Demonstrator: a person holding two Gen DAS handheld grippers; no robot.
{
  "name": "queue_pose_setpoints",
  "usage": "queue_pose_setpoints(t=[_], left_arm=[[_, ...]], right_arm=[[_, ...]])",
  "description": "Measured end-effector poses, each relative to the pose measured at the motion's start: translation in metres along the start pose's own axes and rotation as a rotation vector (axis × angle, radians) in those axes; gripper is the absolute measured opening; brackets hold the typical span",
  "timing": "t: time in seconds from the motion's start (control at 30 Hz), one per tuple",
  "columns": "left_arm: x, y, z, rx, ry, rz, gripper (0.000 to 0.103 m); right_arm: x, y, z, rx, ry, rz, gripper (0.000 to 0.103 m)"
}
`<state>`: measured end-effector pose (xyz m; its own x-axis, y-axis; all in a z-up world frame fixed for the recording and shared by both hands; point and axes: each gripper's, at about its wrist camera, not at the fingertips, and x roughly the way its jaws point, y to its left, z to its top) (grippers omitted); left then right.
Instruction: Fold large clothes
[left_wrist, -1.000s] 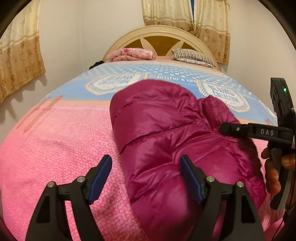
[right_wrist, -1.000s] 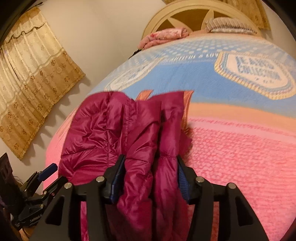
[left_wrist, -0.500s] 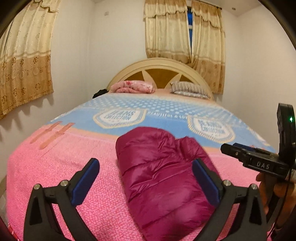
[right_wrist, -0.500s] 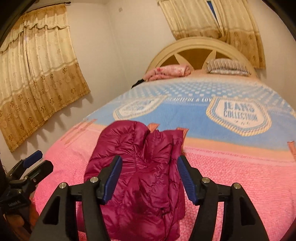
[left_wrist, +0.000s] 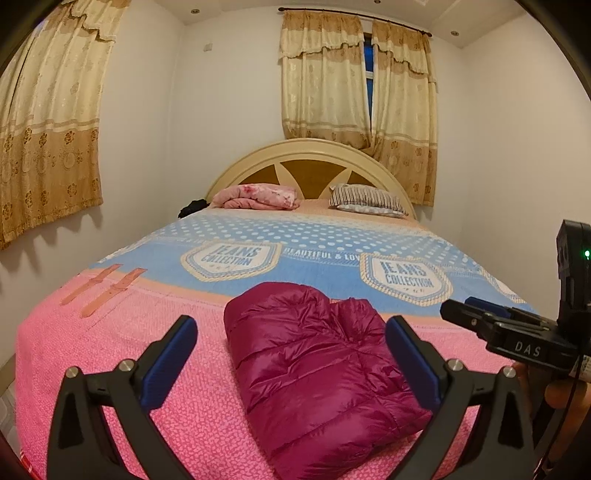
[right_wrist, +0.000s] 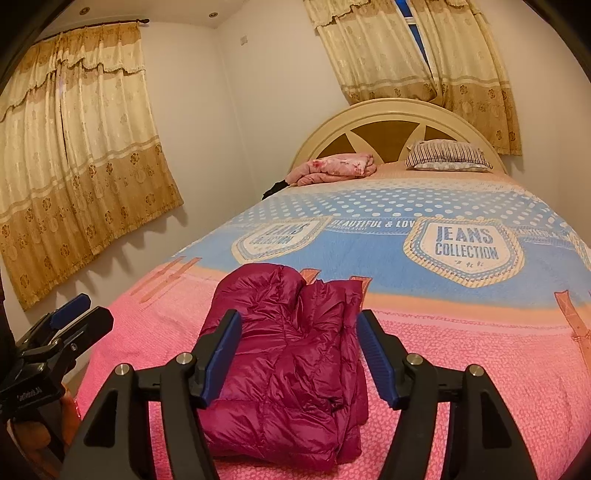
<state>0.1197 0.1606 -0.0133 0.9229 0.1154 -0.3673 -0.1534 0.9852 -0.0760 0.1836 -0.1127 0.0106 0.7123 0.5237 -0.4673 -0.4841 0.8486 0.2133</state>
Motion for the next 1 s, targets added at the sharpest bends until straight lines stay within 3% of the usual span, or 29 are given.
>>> queue_pose_setpoints(t=[1.0], left_arm=[[-0.0013, 0.0008, -0.004, -0.011, 0.003, 0.016, 0.103]], right_arm=[[-0.0036, 0.0074, -0.0047, -0.017, -0.007, 0.023, 0.071]])
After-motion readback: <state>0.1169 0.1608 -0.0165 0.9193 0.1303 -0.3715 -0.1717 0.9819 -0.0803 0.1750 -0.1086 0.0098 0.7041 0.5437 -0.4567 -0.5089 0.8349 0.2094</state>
